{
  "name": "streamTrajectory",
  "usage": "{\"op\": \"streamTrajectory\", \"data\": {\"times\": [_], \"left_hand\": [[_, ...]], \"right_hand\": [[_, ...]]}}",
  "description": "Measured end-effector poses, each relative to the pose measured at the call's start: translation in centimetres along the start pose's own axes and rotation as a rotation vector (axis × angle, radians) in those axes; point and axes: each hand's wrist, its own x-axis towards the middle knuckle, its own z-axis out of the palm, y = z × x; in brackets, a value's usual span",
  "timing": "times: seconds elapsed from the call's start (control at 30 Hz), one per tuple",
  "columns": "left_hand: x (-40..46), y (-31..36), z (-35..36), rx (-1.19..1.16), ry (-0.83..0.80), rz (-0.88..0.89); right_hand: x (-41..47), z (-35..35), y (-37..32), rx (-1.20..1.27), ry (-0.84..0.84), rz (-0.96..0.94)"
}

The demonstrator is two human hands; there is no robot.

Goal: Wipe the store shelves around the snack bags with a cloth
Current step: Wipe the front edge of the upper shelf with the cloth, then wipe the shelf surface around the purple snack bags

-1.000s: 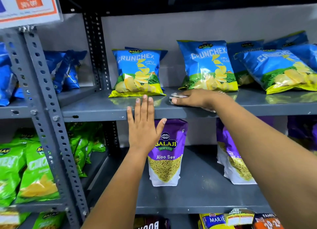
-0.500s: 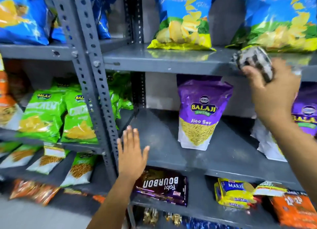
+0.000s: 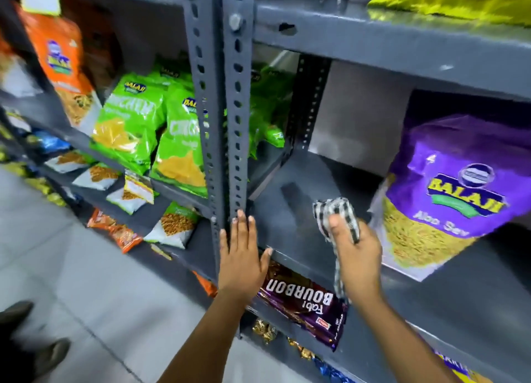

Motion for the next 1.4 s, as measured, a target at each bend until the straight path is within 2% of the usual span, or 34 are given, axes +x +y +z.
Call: {"op": "streamTrajectory", "data": {"times": [0.17, 0.3, 0.33, 0.43, 0.47, 0.6, 0.67, 0.73, 0.87, 0.9, 0.97, 1.0, 1.07, 1.1, 1.13, 1.17, 1.23, 1.33, 1.4], "left_hand": [[0.1, -0.5, 1.8, 0.016, 0.103, 0.012], [0.0, -0.5, 2.1, 0.021, 0.11, 0.039], [-0.1, -0.7, 2.1, 0.021, 0.115, 0.046], [-0.3, -1.1, 1.7, 0.029, 0.141, 0.06], [-0.6, -1.3, 1.4, 0.034, 0.154, 0.073], [-0.2, -2.4, 0.0, 0.054, 0.249, 0.094], [0.9, -2.8, -0.2, 0.039, 0.286, 0.079], [2.0, -3.0, 0.1, 0.043, 0.297, 0.077], [2.6, -2.7, 1.1, 0.009, 0.304, 0.064], [2.6, -2.7, 1.2, -0.002, 0.313, 0.059], [2.7, -2.7, 1.2, -0.024, 0.32, 0.07], [2.7, -2.9, 1.3, -0.022, 0.325, 0.085], [2.7, -3.4, 1.4, 0.007, 0.341, 0.115], [2.7, -3.6, 1.4, 0.023, 0.341, 0.118], [2.7, -3.5, 1.5, 0.031, 0.331, 0.111], [2.6, -3.5, 1.6, 0.031, 0.328, 0.103], [2.6, -3.5, 1.7, 0.036, 0.332, 0.097], [2.7, -3.4, 1.4, 0.022, 0.331, 0.113], [2.4, -3.4, 1.2, 0.008, 0.31, 0.118]], "right_hand": [[8.7, 4.0, -1.2, -0.12, -0.038, -0.046], [16.9, 6.1, 0.9, -0.528, -0.037, -0.007], [18.5, 6.3, 2.3, -0.644, -0.103, 0.024], [20.8, 6.6, 8.3, -0.973, -0.462, 0.109], [21.0, 6.6, 9.8, -1.025, -0.504, 0.13], [21.7, 7.1, 10.7, -1.078, -0.512, 0.137], [21.0, 7.3, 10.6, -1.129, -0.522, -0.024], [18.7, 7.5, 10.5, -1.075, -0.521, -0.235], [12.0, 6.8, 9.3, -0.944, -0.593, -0.437], [11.1, 6.4, 8.7, -0.874, -0.618, -0.421], [10.7, 5.6, 6.4, -0.592, -0.765, -0.172], [11.5, 5.2, 5.5, -0.454, -0.781, -0.058], [14.9, 5.1, 5.2, -0.336, -0.532, 0.08], [16.4, 5.4, 5.6, -0.383, -0.446, 0.086], [17.4, 5.8, 6.5, -0.553, -0.427, 0.069], [17.9, 6.5, 7.9, -0.749, -0.47, 0.02], [16.5, 8.6, 9.9, -0.901, -0.58, -0.156], [11.5, 10.0, 8.0, -0.826, -0.79, -0.302], [9.9, 8.9, 7.4, -0.794, -0.959, -0.297]]}}
